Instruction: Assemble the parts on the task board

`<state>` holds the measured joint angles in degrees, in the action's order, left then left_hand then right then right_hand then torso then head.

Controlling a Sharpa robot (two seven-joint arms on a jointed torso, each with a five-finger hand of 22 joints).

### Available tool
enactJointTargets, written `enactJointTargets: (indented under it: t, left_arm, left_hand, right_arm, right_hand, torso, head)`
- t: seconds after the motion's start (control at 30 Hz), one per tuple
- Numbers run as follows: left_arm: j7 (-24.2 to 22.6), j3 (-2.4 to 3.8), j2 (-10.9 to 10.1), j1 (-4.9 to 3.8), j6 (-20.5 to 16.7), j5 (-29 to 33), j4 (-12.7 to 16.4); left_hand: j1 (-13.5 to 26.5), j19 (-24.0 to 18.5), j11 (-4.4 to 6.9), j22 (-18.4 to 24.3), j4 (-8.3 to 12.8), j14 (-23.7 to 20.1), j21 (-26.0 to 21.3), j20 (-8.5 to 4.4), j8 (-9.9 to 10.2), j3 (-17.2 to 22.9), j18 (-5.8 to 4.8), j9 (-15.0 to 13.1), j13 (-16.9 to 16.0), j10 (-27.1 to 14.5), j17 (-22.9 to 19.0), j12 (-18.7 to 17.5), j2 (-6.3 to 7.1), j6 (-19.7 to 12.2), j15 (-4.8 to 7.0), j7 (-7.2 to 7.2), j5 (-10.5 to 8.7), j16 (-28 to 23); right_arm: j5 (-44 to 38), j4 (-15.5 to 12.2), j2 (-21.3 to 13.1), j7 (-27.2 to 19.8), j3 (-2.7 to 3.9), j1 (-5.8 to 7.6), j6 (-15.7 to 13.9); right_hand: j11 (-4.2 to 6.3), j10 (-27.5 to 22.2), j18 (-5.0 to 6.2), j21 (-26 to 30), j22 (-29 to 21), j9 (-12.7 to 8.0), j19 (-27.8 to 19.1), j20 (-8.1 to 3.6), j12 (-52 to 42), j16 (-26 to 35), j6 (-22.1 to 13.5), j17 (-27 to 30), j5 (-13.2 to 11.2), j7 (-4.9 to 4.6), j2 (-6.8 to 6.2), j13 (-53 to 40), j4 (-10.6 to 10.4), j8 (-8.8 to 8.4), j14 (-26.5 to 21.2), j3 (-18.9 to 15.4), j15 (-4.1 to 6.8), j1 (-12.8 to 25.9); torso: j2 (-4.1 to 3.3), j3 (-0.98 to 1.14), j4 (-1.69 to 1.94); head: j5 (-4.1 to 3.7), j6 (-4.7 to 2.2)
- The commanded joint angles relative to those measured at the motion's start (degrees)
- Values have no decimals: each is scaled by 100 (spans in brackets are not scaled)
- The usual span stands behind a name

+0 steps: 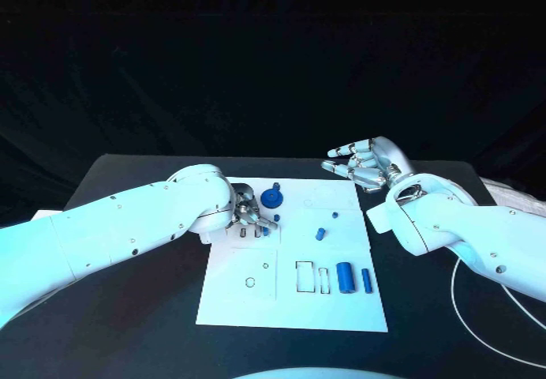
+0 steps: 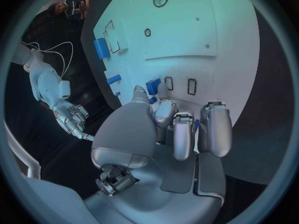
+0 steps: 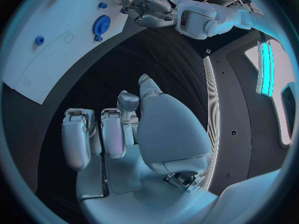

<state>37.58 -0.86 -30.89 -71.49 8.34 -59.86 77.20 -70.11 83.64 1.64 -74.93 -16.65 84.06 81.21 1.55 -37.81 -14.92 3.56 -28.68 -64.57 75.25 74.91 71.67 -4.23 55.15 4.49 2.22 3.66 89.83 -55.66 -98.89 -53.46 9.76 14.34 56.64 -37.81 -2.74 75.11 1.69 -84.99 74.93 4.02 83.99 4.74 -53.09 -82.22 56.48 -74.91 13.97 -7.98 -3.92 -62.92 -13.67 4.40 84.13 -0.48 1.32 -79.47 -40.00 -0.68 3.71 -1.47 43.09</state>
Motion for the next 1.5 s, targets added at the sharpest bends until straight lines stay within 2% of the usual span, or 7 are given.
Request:
enactJointTargets:
  t: [0.03, 0.57, 1.2, 1.3, 1.4, 1.47, 1.5]
  left_arm:
    - [9, 5, 43, -8, 108, -30, -23]
    - [0, 2, 159, -6, 245, -10, -210]
    - [-38, 2, 137, -6, 187, 73, -178]
    - [-51, 2, 96, -6, 57, 171, -129]
    - [-64, 3, 14, -6, -76, 328, -39]
    - [-65, 4, -44, -7, -125, 397, 21]
    - [-63, 4, -75, -7, -142, 421, 54]
  left_hand:
    - [-16, 93, -3, -239, 19, 594, 33, -6, -27, -2, -68, -32, -9, 50, 1509, 24, -63, -55, 39, -1, 4, 17]
    - [-246, 79, 3, -258, 46, 594, 39, -13, -82, 87, -67, -181, -6, 38, 1509, 4, -188, -129, 44, -6, 99, 17]
    - [-1647, 40, 72, -285, 624, 594, 27, -77, 86, 1223, -60, -315, 42, -41, 1509, -141, -397, -342, 111, -68, 201, 17]
    - [-1764, 32, 52, -285, 634, 594, 20, -72, 136, 1566, -60, -320, 71, -59, 1509, -192, -315, -366, 97, -42, 238, 17]
    - [-1687, 27, 40, -299, 482, 594, 16, -48, 169, 2249, -58, -372, 74, -33, 1509, -220, 17, -344, 71, -18, 240, 17]
    - [-1483, 27, 41, -317, 321, 594, 12, -22, 164, 3022, -63, -455, 62, -5, 1509, -225, 389, -331, 71, 0, 227, 17]
    - [-1483, 27, 41, -317, 321, 594, 12, -22, 164, 3022, -63, -455, 62, -5, 1509, -225, 389, -331, 71, 0, 227, 17]
  right_arm:
    - [-59, 2, 9, 33, -1, -5, 116]
    - [-59, 16, -3, 117, -8, -8, 249]
    - [-58, 27, 7, 142, -19, -15, 360]
    - [-61, 34, 13, 143, -21, -17, 366]
    - [-72, 46, 20, 143, -25, -23, 375]
    - [-63, 55, 25, 143, -27, -27, 382]
    - [-55, 59, 27, 141, -28, -29, 386]
  right_hand:
    - [-5, -33, 77, 20, 444, 2, -23, 3, 19, 22, 44, 2, 20, 11, 22, 4, -22, -10, 288, -12, 12, 46]
    - [-4, -31, 78, 25, 437, 3, -26, 2, 16, 27, 52, 7, 38, 13, 54, 12, -53, -9, 289, -32, 13, 80]
    - [-3, -28, 79, 26, 435, 4, -26, 2, 10, 33, 55, 17, 40, 14, 67, 11, -62, -9, 287, -36, 13, 89]
    - [-3, -28, 79, 26, 435, 4, -26, 2, 10, 33, 55, 17, 40, 14, 67, 11, -62, -9, 287, -36, 13, 89]
    - [-3, -28, 79, 26, 435, 4, -26, 2, 10, 33, 55, 17, 40, 14, 67, 11, -62, -9, 287, -36, 13, 89]
    - [-3, -28, 79, 26, 435, 4, -26, 2, 10, 33, 55, 17, 40, 14, 67, 11, -62, -9, 287, -36, 13, 89]
    - [-3, -28, 79, 26, 435, 4, -26, 2, 10, 33, 55, 17, 40, 14, 67, 11, -62, -9, 287, -36, 13, 89]
  torso:
    - [-2, -2, 0]
    - [-4, 1, 2]
    - [-6, 3, 2]
    - [-6, 4, 6]
    - [-2, 9, 8]
    - [-3, 11, 10]
    - [-1, 14, 13]
  head:
    - [2, 10]
    - [-24, 24]
    - [-27, 60]
    - [-32, 58]
    - [-27, 69]
    - [-26, 72]
    - [-24, 77]
